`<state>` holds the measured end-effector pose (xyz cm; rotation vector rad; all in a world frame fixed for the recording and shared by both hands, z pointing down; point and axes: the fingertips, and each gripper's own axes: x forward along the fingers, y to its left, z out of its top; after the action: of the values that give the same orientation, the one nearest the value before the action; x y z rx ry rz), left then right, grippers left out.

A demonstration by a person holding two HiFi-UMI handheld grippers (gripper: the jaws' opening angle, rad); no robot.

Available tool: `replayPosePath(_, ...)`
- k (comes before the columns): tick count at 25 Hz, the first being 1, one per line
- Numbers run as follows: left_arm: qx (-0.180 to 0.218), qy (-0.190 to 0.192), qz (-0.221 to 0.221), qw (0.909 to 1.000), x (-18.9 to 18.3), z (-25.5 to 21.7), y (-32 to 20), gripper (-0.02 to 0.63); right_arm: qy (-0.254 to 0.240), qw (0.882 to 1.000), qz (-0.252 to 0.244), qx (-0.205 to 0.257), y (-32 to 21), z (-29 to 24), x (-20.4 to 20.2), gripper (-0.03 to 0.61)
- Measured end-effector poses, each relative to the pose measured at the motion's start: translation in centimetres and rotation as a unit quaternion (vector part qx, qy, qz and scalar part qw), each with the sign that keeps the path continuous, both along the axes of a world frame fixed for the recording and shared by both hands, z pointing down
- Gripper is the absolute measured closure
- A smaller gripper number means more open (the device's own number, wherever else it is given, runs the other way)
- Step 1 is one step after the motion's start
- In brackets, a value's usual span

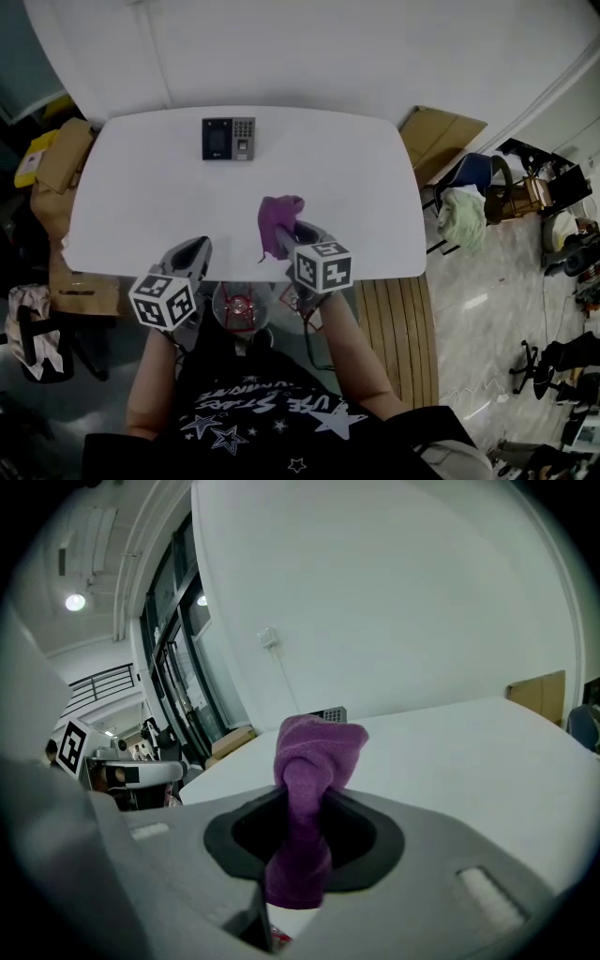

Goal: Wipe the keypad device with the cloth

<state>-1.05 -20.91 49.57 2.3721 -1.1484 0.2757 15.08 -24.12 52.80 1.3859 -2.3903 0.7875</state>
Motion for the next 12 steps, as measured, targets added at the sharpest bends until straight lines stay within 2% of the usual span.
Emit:
replayPosePath(5,0.013,-0.005,0.000,0.9999,0.4,-0.9,1.0,0.606,-0.013,1.000,-0.018,0.001,1.3,-0.1,-0.8,0.479)
replayPosePath(12,0.012,0.008,0.009,0.9999,0.4,0.0,1.7,0.606,0.000,1.000,-0.014,-0.001,2.5,0.3,-1.2,0.479)
